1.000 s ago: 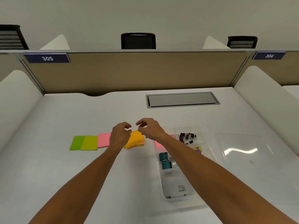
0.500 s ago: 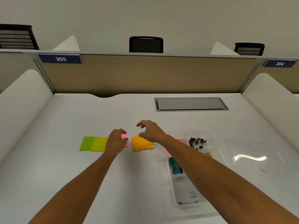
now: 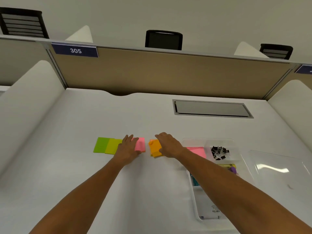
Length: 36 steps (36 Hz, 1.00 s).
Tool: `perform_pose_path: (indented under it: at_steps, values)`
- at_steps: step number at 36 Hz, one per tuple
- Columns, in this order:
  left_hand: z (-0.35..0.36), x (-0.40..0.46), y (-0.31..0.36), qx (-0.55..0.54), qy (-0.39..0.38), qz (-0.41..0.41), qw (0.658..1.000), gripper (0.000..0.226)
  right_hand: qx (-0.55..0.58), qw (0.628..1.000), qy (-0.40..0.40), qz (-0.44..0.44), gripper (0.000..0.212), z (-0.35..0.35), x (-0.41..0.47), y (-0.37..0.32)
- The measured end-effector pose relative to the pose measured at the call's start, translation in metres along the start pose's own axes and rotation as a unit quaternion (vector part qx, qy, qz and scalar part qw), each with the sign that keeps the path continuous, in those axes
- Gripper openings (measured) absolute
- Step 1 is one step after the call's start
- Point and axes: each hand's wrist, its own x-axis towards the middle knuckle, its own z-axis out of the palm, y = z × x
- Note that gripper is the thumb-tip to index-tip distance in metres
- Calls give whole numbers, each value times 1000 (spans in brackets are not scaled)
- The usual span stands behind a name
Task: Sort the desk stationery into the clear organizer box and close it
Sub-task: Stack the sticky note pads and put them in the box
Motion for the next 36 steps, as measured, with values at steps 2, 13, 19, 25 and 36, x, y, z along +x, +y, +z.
perform_pose_path:
  at_steps: [2, 13, 19, 25, 36]
  values:
    - [0, 5, -1, 24, -6, 8, 1000, 73, -23, 1000, -15, -3, 76, 3, 3, -1]
    - [-2, 19, -6, 69, -14, 22, 997, 86, -118, 993, -20, -6, 75, 16, 14, 1]
    - [-5, 14, -4, 81, 25, 36, 996, 94, -113, 993, 11, 2, 86, 18, 12, 6]
    - [-8, 4, 6, 112, 65, 53, 990, 72, -100, 995, 27, -3, 87, 23, 7, 8]
    - [-20, -22, 10, 17, 107, 32, 994, 19, -95, 994, 45, -27, 47, 16, -6, -1]
